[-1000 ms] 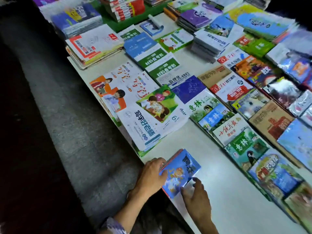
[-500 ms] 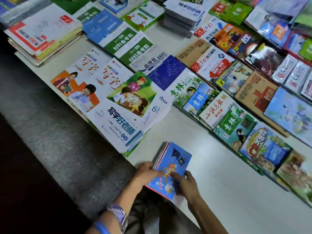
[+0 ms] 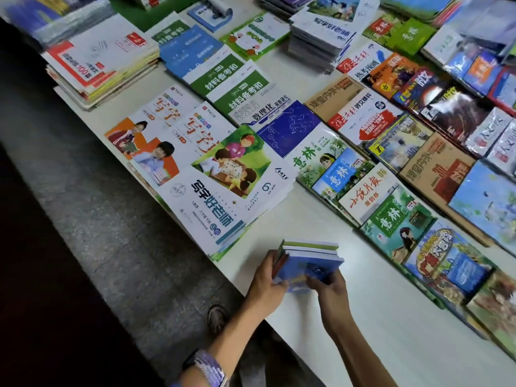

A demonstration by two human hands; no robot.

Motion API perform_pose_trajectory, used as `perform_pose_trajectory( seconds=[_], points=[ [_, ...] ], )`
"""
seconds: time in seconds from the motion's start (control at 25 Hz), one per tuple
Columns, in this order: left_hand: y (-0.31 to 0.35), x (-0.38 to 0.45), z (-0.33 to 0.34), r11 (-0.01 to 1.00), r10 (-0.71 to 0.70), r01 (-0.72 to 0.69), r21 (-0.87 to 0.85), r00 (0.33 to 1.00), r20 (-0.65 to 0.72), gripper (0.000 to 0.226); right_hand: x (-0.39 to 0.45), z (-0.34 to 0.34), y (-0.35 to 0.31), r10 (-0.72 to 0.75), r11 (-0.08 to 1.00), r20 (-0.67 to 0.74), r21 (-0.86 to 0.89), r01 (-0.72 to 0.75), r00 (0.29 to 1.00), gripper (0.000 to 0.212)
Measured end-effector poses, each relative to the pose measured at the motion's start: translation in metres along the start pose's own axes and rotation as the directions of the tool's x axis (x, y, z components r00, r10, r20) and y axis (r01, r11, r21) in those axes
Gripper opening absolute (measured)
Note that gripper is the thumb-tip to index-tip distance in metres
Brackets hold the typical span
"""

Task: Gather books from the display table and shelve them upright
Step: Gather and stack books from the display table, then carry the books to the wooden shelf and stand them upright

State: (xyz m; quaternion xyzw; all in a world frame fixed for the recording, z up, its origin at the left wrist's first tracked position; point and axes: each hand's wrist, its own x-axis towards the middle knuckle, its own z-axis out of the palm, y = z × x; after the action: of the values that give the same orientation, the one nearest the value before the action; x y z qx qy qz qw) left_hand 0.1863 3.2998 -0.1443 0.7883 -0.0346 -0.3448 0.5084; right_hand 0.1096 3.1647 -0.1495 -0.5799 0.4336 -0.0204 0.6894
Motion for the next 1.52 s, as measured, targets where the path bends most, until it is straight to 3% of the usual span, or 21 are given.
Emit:
perform_pose_trajectory(
  seconds=[0.08,0.2,0.4,0.56,0.68,0.84,0.92,1.12,1.28,1.4,1.44,1.52],
  points=[
    [-0.001,0.0,0.001,0.998,0.028,-0.029,-0.059,0.999,-0.027,0.063,-0.007,0.002,-0.001,-0.056,0.997,-0.02,-0.061,0.055,0.998,0.05],
    [-0.007,-0.004,-0.004,0.995,0.069,-0.077,-0.071,0.992,-0.104,0.063,-0.018,0.012,-0.003,-0.161,0.975,0.064,-0.143,0.168,0.985,0.059],
    [-0.013,-0.013,-0.005,0.991,0.024,-0.037,-0.127,0.994,-0.104,0.053,-0.022,0.018,-0.008,-0.253,0.958,0.099,-0.114,0.264,0.962,0.048],
    [-0.015,-0.023,-0.001,0.996,0.032,-0.038,-0.084,0.997,-0.064,0.072,-0.019,0.013,-0.008,-0.302,0.941,0.1,-0.129,0.313,0.948,0.046],
    [-0.017,-0.023,0.002,0.999,0.036,-0.038,-0.032,0.998,-0.049,0.075,-0.017,0.008,-0.003,-0.277,0.944,0.109,-0.154,0.291,0.955,0.047],
    [-0.018,-0.019,-0.006,0.994,0.055,-0.055,0.1,0.999,0.001,0.048,-0.016,0.001,0.002,-0.157,0.958,0.208,-0.207,0.2,0.965,0.045],
    [-0.014,-0.021,-0.016,0.996,0.048,-0.049,0.074,0.999,0.017,0.052,-0.013,-0.006,-0.003,-0.094,0.975,0.27,-0.17,0.144,0.958,0.05],
    [0.017,-0.057,-0.065,0.976,0.048,-0.065,-0.21,0.995,-0.086,0.039,-0.015,0.008,-0.059,-0.032,0.999,0.546,-0.006,0.042,0.837,0.04],
    [0.03,-0.115,-0.125,0.882,-0.001,-0.118,-0.456,0.968,-0.251,0.057,-0.043,0.088,-0.103,-0.027,1.0,0.729,0.03,0.007,0.684,0.04],
    [0.029,-0.166,-0.158,0.861,-0.088,-0.182,-0.476,0.866,-0.491,0.058,-0.084,0.164,-0.124,-0.012,1.0,0.832,-0.004,0.027,0.554,0.037],
    [0.03,-0.179,-0.168,0.882,-0.106,-0.197,-0.428,0.802,-0.588,0.053,-0.101,0.187,-0.129,-0.02,0.997,0.843,-0.025,0.076,0.537,0.035],
    [0.031,-0.213,-0.193,0.948,-0.132,-0.162,-0.275,0.585,-0.8,0.047,-0.144,0.234,-0.133,-0.11,0.924,0.832,-0.116,0.365,0.543,0.034]
  ],
)
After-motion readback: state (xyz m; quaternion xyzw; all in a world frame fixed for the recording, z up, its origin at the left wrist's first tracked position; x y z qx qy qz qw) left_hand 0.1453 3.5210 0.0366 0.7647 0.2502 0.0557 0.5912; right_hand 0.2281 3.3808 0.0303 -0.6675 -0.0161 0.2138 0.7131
